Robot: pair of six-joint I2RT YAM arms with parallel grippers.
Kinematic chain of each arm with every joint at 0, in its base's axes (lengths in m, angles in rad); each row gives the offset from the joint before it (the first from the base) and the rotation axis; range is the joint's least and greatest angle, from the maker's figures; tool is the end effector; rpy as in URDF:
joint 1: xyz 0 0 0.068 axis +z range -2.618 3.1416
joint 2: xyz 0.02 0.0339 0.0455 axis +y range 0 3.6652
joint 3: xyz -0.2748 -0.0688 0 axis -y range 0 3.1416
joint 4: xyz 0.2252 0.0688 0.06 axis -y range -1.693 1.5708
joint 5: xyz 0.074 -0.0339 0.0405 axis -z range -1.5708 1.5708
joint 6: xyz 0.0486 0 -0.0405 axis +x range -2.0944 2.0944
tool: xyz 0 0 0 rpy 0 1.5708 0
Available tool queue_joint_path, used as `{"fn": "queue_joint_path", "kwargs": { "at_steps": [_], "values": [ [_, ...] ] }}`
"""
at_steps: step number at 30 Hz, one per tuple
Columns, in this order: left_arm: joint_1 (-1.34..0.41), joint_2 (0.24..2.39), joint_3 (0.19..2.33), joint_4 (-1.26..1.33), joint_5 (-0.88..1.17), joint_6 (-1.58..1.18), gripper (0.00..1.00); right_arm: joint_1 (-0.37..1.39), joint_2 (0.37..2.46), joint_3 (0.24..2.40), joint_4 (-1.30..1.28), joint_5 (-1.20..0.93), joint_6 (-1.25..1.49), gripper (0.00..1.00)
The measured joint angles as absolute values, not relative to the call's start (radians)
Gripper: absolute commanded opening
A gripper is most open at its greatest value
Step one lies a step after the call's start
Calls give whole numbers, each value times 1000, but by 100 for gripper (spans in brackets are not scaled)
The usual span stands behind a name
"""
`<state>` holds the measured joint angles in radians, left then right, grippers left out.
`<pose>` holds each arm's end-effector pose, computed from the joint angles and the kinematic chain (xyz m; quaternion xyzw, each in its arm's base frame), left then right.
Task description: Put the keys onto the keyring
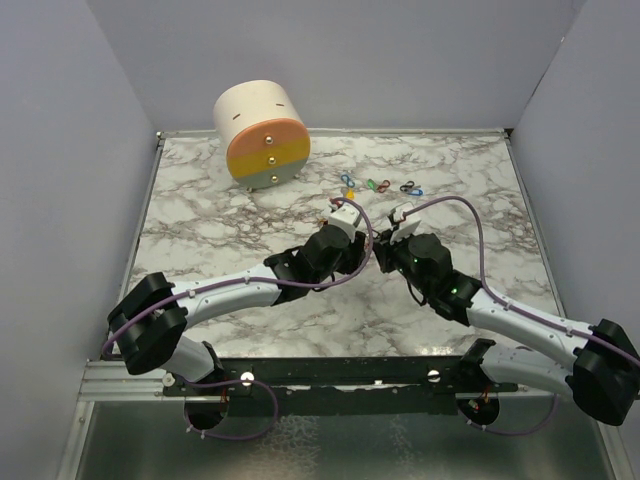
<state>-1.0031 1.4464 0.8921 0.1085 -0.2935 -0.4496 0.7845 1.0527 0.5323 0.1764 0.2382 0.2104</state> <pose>0.1827 -0.2603 0.2667 0.1536 0.8263 -0.2579 0.4766 0.1661 0.1496 0.2514 -0.1643 0.7980 0.1874 0.5487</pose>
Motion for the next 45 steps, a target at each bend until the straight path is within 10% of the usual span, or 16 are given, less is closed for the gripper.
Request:
{"fn": "queue_joint_path", "kwargs": {
  "at_steps": [16, 45],
  "values": [
    [-1003, 1354, 846, 96, -369, -464, 99, 785, 1034, 532, 175, 287, 204, 1],
    [-1003, 1228, 759, 104, -510, -492, 99, 663, 1185, 649, 130, 395, 240, 1]
  ]
}}
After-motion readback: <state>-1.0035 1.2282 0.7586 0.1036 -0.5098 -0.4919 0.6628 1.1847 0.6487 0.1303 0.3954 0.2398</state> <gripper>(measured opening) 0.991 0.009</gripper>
